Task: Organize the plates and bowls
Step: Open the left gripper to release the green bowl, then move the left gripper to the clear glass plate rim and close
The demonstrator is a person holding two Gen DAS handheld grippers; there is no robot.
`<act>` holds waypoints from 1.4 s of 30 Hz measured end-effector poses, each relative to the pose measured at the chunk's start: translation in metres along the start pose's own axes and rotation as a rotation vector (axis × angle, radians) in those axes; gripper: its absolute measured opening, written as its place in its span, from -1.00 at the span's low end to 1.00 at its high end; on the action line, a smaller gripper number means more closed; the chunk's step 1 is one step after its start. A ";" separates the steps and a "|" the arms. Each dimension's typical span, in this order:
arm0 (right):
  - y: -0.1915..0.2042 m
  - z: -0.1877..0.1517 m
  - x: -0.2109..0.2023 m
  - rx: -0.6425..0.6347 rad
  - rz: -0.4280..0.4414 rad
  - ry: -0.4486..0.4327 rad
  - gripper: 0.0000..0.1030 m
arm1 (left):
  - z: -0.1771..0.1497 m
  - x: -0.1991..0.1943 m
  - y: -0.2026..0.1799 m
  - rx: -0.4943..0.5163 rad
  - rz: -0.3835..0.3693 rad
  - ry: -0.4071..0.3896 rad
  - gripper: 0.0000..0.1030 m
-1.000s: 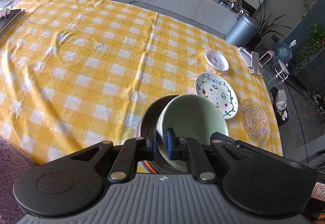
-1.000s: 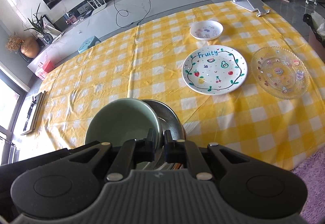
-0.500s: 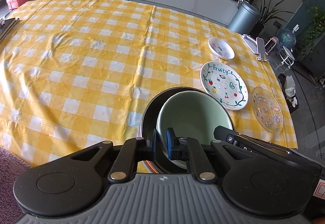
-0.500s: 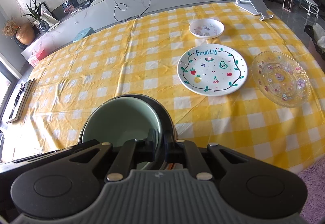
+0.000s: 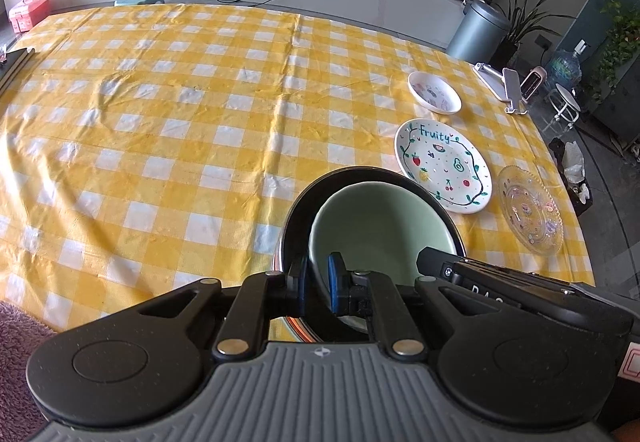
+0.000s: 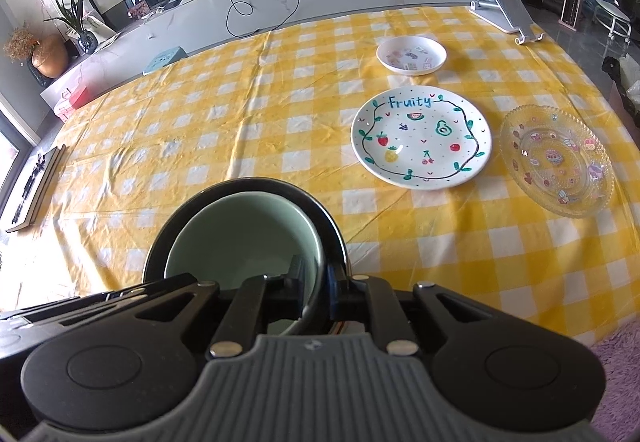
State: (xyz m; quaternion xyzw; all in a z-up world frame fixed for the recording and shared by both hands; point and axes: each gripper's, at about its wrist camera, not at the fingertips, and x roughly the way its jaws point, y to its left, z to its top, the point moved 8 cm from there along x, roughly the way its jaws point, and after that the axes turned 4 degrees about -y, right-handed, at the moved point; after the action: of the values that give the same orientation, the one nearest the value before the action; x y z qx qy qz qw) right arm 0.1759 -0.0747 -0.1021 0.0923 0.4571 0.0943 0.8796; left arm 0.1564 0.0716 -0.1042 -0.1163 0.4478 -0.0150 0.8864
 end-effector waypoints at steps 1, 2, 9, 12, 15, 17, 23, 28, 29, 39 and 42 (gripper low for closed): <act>0.000 0.000 0.000 0.007 0.007 0.002 -0.78 | 0.000 0.000 0.000 0.003 0.001 -0.002 -0.79; 0.000 0.000 -0.001 0.011 0.010 0.004 -0.77 | 0.000 -0.001 0.000 0.007 0.003 -0.006 -0.79; 0.003 0.002 -0.006 0.024 0.033 -0.007 -0.52 | 0.006 -0.007 0.000 0.011 0.010 -0.039 -0.71; 0.005 0.004 -0.010 0.022 0.031 -0.019 -0.46 | 0.009 -0.009 0.001 0.009 0.005 -0.046 -0.69; 0.004 0.007 -0.016 0.025 0.035 -0.036 -0.43 | 0.010 -0.012 0.002 0.001 -0.003 -0.049 -0.69; 0.003 0.011 -0.021 0.028 0.032 -0.053 -0.37 | 0.011 -0.015 0.002 -0.002 -0.007 -0.058 -0.65; -0.008 0.021 -0.041 0.042 0.013 -0.119 -0.23 | 0.016 -0.034 -0.004 -0.003 -0.038 -0.115 -0.47; -0.025 0.027 -0.059 0.089 0.019 -0.174 -0.16 | 0.018 -0.051 -0.020 0.009 -0.107 -0.173 -0.21; -0.029 0.028 -0.063 0.100 0.022 -0.190 -0.10 | 0.019 -0.054 -0.023 0.010 -0.125 -0.186 -0.15; -0.097 0.031 -0.098 0.192 -0.014 -0.377 0.27 | 0.020 -0.057 -0.067 -0.014 -0.263 -0.259 0.24; -0.121 0.029 -0.100 0.204 -0.041 -0.390 0.34 | 0.017 -0.045 -0.085 -0.009 -0.293 -0.237 0.24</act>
State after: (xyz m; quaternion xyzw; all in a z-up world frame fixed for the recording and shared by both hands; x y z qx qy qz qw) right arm 0.1537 -0.2186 -0.0374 0.1878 0.2873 0.0100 0.9392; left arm 0.1490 -0.0020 -0.0401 -0.1851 0.3185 -0.1281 0.9208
